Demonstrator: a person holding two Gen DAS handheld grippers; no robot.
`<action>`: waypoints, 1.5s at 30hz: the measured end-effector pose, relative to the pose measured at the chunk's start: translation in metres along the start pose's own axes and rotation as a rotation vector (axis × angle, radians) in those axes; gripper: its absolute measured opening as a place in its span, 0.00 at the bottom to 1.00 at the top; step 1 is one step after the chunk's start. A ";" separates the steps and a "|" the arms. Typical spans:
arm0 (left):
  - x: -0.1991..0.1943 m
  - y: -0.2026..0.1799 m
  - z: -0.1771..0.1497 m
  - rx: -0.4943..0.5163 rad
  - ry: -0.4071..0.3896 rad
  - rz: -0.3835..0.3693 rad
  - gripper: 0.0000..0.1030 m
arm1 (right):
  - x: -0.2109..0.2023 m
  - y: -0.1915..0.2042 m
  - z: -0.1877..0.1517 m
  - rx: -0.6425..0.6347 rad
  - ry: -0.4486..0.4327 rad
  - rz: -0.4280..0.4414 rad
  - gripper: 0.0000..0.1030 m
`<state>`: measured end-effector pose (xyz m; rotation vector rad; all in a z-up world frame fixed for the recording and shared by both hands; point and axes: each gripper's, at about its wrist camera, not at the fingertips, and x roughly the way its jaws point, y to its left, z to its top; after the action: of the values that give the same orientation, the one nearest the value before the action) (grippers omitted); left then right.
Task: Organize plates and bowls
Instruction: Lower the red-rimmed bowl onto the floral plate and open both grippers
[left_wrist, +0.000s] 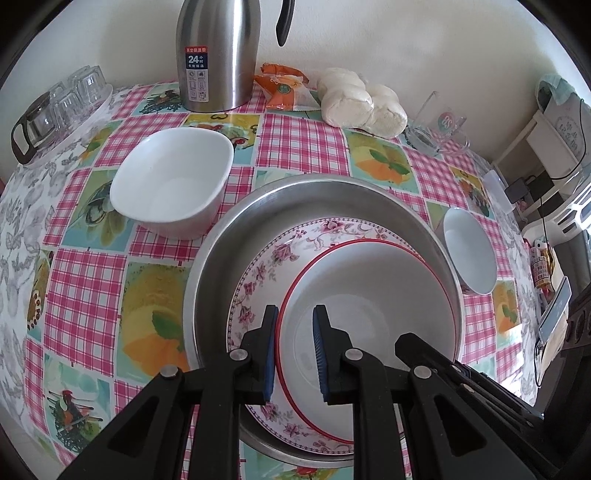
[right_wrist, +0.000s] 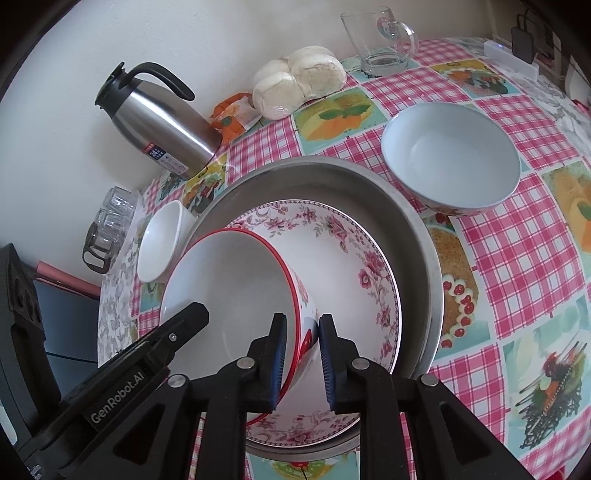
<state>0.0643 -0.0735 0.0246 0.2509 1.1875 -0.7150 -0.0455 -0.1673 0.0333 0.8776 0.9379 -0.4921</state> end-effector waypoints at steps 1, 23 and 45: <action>0.000 -0.001 0.000 0.001 0.000 0.001 0.17 | 0.000 0.000 0.000 -0.001 0.000 -0.002 0.19; 0.006 0.007 -0.001 -0.033 0.042 0.008 0.20 | -0.004 -0.008 0.002 0.003 -0.004 -0.005 0.21; -0.036 0.031 0.002 -0.133 -0.019 0.041 0.58 | -0.051 -0.014 0.014 -0.037 -0.112 -0.132 0.50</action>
<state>0.0786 -0.0379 0.0526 0.1569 1.2036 -0.5989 -0.0748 -0.1869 0.0752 0.7503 0.9025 -0.6295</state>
